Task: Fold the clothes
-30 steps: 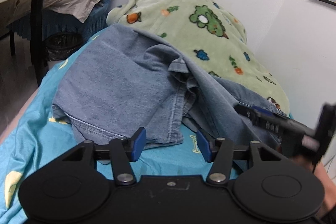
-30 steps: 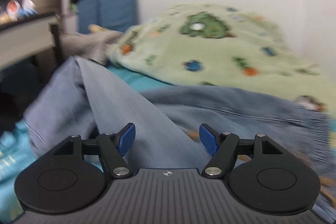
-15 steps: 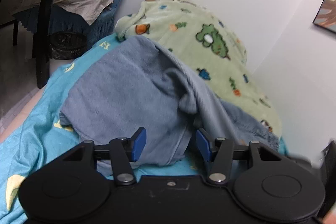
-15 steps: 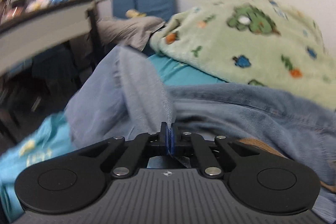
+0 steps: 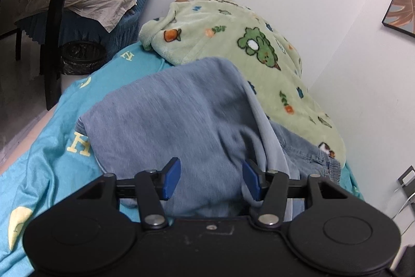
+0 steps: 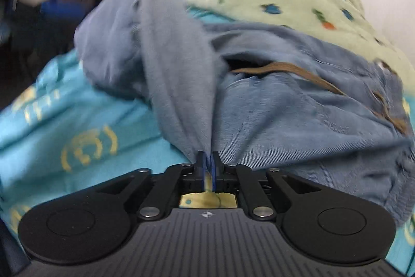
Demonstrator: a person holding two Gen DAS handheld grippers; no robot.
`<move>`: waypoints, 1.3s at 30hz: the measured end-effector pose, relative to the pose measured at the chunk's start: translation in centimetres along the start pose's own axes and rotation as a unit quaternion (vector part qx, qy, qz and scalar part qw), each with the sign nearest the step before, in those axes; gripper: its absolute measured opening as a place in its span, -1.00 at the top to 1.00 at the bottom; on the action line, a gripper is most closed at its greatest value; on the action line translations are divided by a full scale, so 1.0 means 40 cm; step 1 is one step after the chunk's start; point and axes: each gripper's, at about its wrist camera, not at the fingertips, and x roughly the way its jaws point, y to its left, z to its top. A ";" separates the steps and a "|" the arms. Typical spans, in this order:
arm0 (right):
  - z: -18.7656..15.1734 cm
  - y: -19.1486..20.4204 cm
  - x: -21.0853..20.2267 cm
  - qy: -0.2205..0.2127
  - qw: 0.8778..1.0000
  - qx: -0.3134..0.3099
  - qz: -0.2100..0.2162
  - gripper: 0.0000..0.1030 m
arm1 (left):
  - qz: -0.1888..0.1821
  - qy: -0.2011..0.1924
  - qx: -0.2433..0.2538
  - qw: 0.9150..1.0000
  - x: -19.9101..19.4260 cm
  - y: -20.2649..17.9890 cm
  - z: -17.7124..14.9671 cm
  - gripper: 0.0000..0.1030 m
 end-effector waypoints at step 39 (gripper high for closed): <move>-0.120 -0.599 -0.173 -0.230 0.798 0.509 -0.227 0.69 | 0.025 -0.027 0.049 0.998 0.029 -0.079 -0.095 0.01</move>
